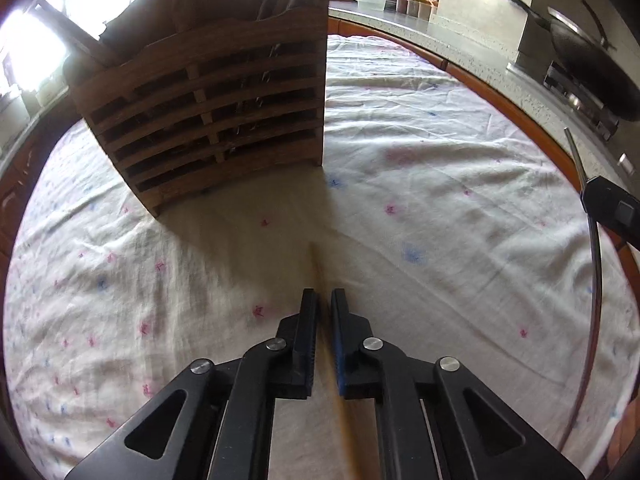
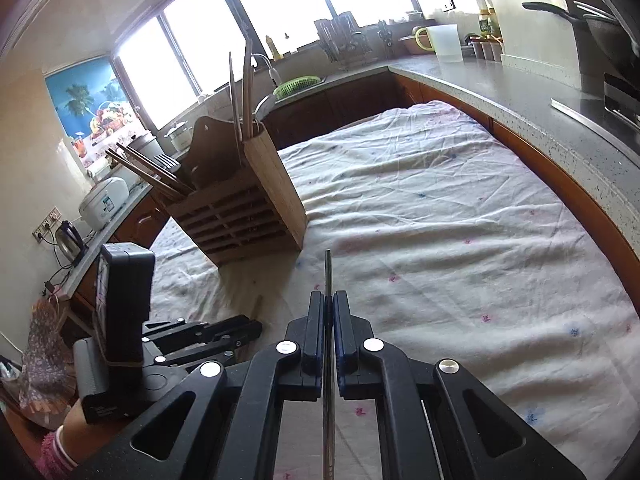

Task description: Organize utensils

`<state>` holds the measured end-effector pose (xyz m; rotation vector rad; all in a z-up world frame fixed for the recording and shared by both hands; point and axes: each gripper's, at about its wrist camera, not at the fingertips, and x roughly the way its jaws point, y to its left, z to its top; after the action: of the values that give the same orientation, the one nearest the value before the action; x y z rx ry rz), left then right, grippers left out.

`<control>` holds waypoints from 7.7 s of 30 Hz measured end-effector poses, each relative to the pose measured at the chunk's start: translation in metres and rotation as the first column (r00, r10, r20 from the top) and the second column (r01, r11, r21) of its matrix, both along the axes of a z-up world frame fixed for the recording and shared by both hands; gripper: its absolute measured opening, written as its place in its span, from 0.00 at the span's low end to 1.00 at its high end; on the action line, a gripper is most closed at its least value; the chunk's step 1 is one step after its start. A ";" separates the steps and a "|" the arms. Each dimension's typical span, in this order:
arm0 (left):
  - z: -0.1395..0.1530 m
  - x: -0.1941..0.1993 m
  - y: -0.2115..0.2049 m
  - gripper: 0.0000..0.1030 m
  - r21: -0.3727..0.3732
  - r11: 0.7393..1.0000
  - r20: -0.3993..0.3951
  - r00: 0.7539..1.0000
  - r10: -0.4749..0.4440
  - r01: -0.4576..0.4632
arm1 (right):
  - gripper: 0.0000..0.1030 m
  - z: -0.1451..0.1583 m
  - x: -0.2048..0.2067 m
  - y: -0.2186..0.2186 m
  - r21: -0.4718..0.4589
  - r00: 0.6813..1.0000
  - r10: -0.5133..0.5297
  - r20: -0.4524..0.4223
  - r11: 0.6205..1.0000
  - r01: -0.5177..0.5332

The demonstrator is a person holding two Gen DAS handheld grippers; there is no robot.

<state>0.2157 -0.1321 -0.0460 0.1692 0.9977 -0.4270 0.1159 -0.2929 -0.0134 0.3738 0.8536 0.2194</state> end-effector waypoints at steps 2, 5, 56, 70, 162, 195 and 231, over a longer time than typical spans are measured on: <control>0.006 -0.007 0.009 0.04 -0.035 0.999 0.020 1.000 0.013 -0.012 | 0.04 0.008 -0.002 0.001 0.008 1.000 0.003 0.020 1.000 -0.003; 0.022 -0.019 0.027 0.04 -0.127 0.992 0.046 0.998 0.033 -0.026 | 0.04 0.020 -0.005 0.000 0.022 0.999 0.003 0.048 1.000 -0.004; 0.177 -0.012 0.134 0.04 -0.521 0.851 0.562 0.722 0.404 -0.070 | 0.04 0.160 0.102 0.055 0.016 0.880 -0.029 0.474 1.000 0.025; 0.105 0.026 0.082 0.04 -0.538 0.834 0.650 0.571 0.501 -0.120 | 0.04 0.120 0.150 0.053 0.032 0.875 -0.065 0.480 0.998 0.057; 0.101 -0.237 0.137 0.99 -0.341 0.897 0.554 0.711 0.433 -0.280 | 1.00 0.041 -0.108 0.082 -0.172 0.879 0.017 0.477 0.982 0.075; 0.099 -0.245 0.144 0.99 -0.259 0.903 0.577 0.694 0.430 -0.343 | 1.00 0.033 -0.118 0.085 -0.183 0.883 0.046 0.467 0.982 0.045; 0.098 -0.243 0.142 0.99 -0.246 0.907 0.581 0.696 0.421 -0.343 | 1.00 0.032 -0.113 0.091 -0.170 0.892 0.058 0.449 0.985 0.021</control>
<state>-0.0277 0.0095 0.0516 -0.0164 0.3201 -0.0214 0.0033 -0.2018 0.0183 0.1410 0.4087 0.2370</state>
